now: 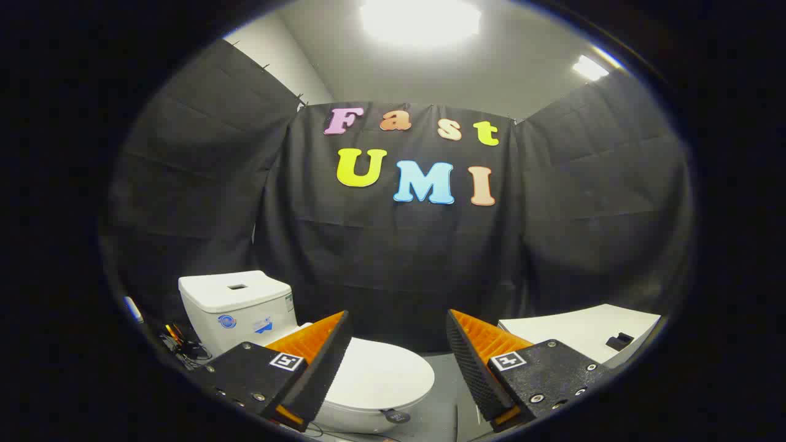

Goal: Open the toilet lid.

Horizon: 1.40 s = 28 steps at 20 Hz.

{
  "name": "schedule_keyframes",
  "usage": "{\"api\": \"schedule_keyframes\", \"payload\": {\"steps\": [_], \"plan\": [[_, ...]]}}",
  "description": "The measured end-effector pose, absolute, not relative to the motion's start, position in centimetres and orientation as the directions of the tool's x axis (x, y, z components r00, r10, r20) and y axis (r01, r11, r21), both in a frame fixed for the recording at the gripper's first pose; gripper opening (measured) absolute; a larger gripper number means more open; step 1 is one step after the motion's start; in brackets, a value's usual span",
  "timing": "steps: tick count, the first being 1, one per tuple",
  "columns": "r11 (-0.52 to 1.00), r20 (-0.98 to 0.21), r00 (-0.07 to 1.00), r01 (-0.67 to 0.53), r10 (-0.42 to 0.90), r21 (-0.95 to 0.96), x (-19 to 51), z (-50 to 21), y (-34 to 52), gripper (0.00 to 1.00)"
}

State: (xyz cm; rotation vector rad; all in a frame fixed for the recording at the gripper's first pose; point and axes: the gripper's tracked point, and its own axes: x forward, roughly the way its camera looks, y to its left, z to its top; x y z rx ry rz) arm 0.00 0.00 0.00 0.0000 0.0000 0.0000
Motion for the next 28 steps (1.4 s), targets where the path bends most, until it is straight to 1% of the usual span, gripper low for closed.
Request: {"api": "schedule_keyframes", "payload": {"steps": [20,22,24,26,28], "plan": [[0.999,0.003,1.000,0.005,-0.005,0.047,0.2,-0.5,-0.9,0.95],[0.996,0.003,1.000,-0.021,0.020,0.088,0.5,-0.6,-0.4,0.94],[0.983,-0.004,1.000,-0.028,0.030,0.182,1.0,-1.4,-0.6,0.95],[0.962,-0.007,1.000,-0.005,0.008,0.272,1.3,-2.2,-1.4,0.95],[0.956,-0.035,0.999,0.048,-0.039,0.289,1.7,-3.6,-2.7,0.95]]}}
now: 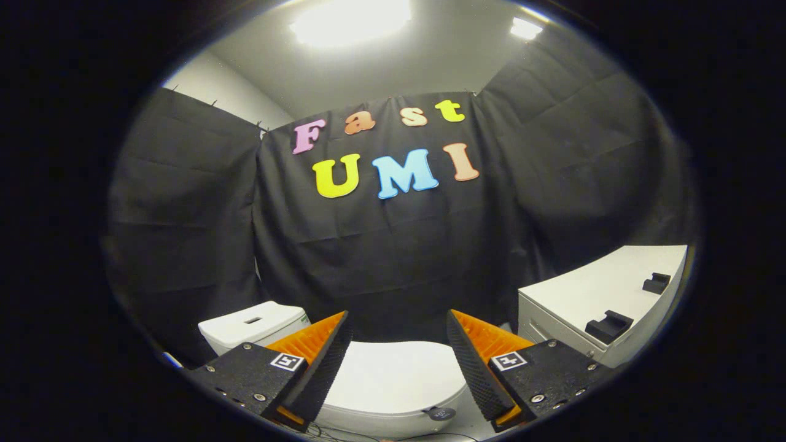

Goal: Open the toilet lid.

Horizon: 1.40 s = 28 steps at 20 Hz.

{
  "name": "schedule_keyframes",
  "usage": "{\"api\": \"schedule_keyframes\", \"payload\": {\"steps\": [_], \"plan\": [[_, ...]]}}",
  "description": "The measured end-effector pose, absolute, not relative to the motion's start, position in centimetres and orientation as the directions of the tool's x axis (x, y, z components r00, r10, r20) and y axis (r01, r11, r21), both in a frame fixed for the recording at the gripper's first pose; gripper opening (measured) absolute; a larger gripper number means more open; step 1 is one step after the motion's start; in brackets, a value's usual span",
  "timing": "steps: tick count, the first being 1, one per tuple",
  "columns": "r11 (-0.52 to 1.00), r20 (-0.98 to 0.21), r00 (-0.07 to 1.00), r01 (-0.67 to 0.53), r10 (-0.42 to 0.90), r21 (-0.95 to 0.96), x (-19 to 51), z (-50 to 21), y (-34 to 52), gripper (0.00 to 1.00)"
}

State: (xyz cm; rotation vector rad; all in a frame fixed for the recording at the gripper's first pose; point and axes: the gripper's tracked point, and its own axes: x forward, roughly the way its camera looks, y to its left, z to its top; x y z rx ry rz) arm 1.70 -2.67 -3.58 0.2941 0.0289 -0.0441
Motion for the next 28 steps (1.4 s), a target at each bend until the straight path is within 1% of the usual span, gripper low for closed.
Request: {"api": "schedule_keyframes", "payload": {"steps": [2,7,14,20,26,28], "plan": [[0.950,-0.056,0.995,0.095,-0.082,0.298,2.2,-4.4,-3.8,0.94],[0.903,-0.124,0.982,0.180,-0.142,0.390,3.7,-8.0,-5.4,0.96],[0.783,-0.233,0.966,0.229,-0.111,0.578,4.5,-15.6,-5.0,0.96],[0.689,-0.340,0.934,0.317,-0.109,0.652,5.0,-22.0,-4.5,0.96],[0.568,-0.387,0.912,0.393,-0.138,0.723,2.8,-26.7,-5.0,0.96],[0.520,-0.404,0.906,0.406,-0.124,0.752,2.6,-28.2,-4.6,0.96]]}}
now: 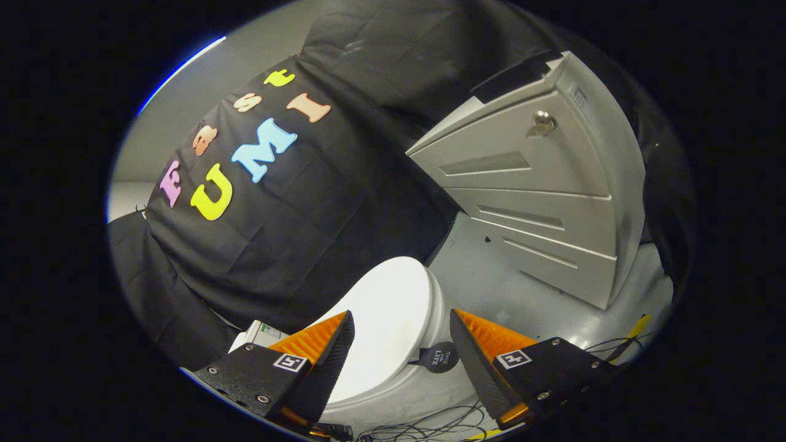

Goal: Open the toilet lid.

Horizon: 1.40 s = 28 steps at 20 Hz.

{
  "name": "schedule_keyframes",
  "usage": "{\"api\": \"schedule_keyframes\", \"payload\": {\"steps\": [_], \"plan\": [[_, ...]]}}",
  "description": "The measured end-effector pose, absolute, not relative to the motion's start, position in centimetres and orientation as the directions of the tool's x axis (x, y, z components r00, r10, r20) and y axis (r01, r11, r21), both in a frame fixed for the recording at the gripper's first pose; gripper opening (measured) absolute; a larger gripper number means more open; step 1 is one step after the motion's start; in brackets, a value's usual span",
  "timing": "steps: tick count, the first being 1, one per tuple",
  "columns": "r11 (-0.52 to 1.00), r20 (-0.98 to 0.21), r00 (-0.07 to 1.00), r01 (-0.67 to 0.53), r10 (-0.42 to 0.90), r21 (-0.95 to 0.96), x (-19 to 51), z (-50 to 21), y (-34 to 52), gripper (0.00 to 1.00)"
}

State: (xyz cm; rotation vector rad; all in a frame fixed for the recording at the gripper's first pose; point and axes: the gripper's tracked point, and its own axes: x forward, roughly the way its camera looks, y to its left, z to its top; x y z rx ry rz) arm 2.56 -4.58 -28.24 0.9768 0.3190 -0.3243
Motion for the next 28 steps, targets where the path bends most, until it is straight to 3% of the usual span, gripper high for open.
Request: {"api": "schedule_keyframes", "payload": {"steps": [9,15,19,24,28], "plan": [[0.286,-0.508,0.860,0.498,-0.045,0.818,4.1,-34.7,-1.7,0.94],[0.167,-0.485,0.874,0.477,0.009,0.863,4.8,-35.6,-0.8,0.77],[0.081,-0.477,0.878,0.478,-0.032,0.874,5.4,-36.3,-1.3,0.55],[0.064,-0.462,0.887,0.462,-0.015,0.884,6.2,-36.2,-0.6,0.14],[0.055,-0.453,0.891,0.453,-0.016,0.890,6.6,-35.7,-0.6,0.03]]}}
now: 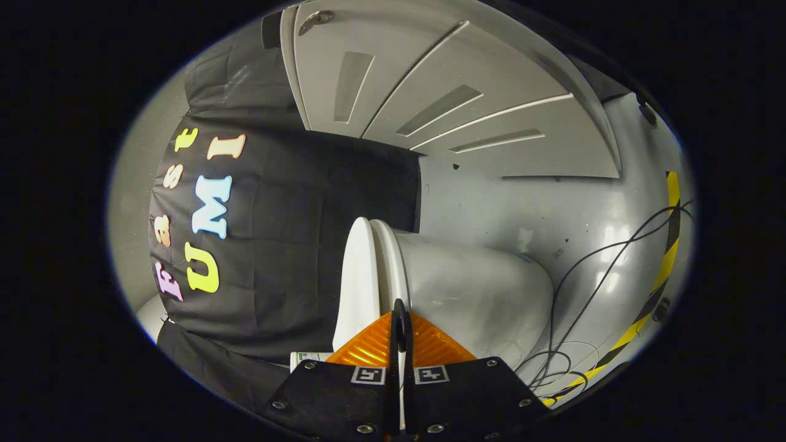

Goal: Open the toilet lid.

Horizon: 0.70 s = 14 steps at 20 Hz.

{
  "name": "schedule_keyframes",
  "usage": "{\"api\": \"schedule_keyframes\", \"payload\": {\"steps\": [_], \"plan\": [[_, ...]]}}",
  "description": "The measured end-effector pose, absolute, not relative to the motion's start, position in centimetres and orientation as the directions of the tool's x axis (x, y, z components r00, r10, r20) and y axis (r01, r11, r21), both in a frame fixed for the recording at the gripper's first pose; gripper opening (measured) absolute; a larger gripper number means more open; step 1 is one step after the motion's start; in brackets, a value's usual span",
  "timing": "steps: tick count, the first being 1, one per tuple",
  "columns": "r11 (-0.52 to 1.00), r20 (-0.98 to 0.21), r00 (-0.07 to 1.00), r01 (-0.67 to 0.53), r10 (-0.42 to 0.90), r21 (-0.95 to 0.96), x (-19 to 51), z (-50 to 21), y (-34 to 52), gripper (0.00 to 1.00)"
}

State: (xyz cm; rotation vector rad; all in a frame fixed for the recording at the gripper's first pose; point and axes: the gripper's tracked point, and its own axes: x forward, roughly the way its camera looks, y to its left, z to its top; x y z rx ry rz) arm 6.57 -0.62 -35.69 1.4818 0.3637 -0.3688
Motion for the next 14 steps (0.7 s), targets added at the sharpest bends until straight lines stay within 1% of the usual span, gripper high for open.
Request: {"api": "schedule_keyframes", "payload": {"steps": [2,6,9,14], "plan": [[0.049,-0.466,0.885,0.466,-0.018,0.883,6.9,-35.9,-0.7,0.00],[0.091,-0.496,0.868,0.494,-0.004,0.864,6.7,-36.0,-0.5,0.00],[0.095,-0.478,0.878,0.477,-0.006,0.874,6.7,-35.3,-0.7,0.00],[0.121,-0.472,0.882,0.470,-0.011,0.875,7.4,-32.0,-0.6,0.00]]}}
